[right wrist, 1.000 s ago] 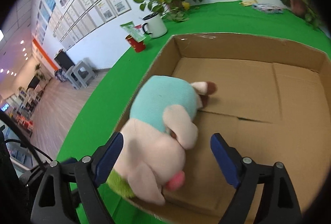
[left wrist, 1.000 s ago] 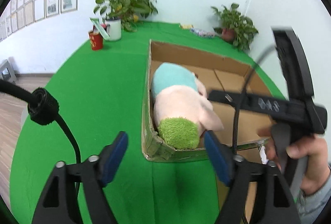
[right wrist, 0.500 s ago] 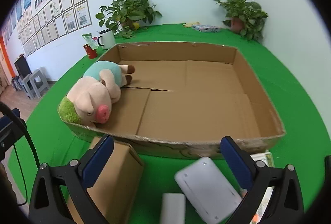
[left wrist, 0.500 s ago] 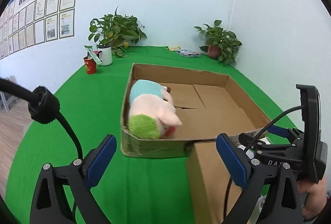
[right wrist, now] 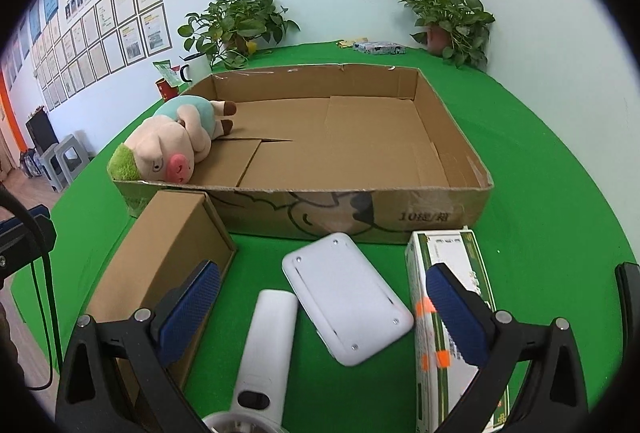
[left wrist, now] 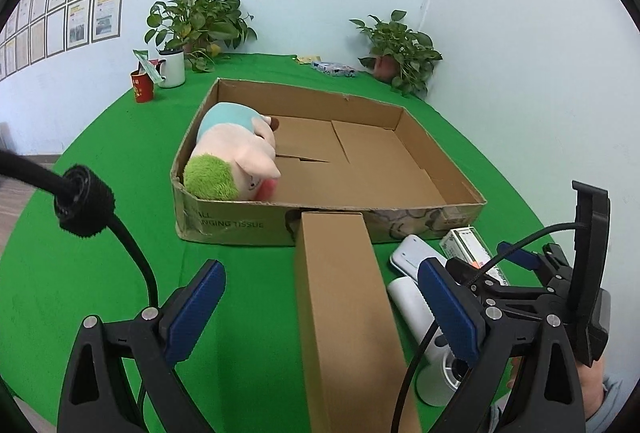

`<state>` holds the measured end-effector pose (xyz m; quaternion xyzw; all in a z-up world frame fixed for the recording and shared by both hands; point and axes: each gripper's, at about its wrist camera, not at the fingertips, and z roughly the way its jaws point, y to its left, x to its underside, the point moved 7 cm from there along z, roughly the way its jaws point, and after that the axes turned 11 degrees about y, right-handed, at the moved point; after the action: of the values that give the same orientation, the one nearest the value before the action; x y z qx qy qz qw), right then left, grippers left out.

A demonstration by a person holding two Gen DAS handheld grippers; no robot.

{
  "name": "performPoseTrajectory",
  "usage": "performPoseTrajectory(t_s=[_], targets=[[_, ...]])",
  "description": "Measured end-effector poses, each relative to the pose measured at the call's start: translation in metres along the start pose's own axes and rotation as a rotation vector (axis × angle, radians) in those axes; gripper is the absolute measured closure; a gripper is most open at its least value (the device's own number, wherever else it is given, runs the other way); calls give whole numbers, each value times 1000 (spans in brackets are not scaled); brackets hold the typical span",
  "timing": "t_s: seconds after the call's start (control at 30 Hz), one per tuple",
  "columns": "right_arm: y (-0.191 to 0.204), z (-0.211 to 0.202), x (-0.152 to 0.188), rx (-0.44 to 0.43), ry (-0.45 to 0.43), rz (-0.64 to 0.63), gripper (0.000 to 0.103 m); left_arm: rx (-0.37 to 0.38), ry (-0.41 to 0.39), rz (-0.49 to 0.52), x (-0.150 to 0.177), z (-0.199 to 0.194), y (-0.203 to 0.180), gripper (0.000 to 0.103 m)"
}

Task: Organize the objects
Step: 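Move the left gripper to the long narrow cardboard box and grasp it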

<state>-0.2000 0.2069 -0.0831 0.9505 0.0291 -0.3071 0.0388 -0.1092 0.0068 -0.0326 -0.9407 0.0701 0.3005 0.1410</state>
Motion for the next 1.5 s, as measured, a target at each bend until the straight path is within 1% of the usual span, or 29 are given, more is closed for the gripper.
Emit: performPoseTrajectory(t_s=[0.17, 0.27, 0.33, 0.43, 0.57, 0.63, 0.73, 0.83, 0.9, 0.97, 1.0, 1.03, 1.1, 1.23, 1.3, 1.37, 1.43, 1.5], targets=[[-4, -5, 12, -24, 5, -7, 1, 20, -6, 18, 2, -12, -9, 7], [-8, -9, 17, -29, -7, -5, 1, 28, -11, 28, 2, -19, -12, 7], [-10, -13, 22, -52, -18, -10, 1, 30, -6, 34, 2, -18, -15, 7], [-7, -22, 30, -117, -40, -37, 1, 46, 25, 51, 5, -11, -21, 7], [2, -30, 49, -271, -13, -83, 0, 48, 64, 116, 11, 2, -34, 7], [7, -36, 58, -326, -11, -104, 0, 46, 91, 141, 15, 11, -38, 8], [9, -44, 70, -342, -25, -141, 0, 55, 125, 141, 19, 21, -38, 9], [4, -49, 79, -364, -37, -156, 0, 34, 156, 159, 25, 31, -37, 10], [-1, -51, 82, -378, -40, -162, 0, 3, 182, 180, 32, 39, -37, 17], [-1, -52, 86, -396, -26, -178, 0, -28, 210, 186, 39, 48, -33, 22], [-1, -51, 86, -404, -21, -186, 0, -47, 219, 185, 41, 51, -30, 28], [0, -53, 87, -411, -22, -195, 0, -74, 229, 186, 43, 55, -26, 31], [5, -56, 88, -435, -26, -210, 0, -63, 221, 183, 45, 54, -24, 32], [21, -57, 91, -466, -25, -240, 0, -87, 196, 197, 43, 46, -17, 35], [27, -56, 92, -470, -21, -250, 0, -90, 188, 194, 42, 41, -13, 39], [34, -55, 92, -495, -15, -253, 0, -99, 175, 182, 41, 34, -5, 41], [45, -56, 90, -546, -7, -244, 0, -99, 169, 160, 41, 27, 4, 45], [55, -56, 89, -585, -5, -245, 0, -106, 171, 143, 42, 22, 14, 55]])
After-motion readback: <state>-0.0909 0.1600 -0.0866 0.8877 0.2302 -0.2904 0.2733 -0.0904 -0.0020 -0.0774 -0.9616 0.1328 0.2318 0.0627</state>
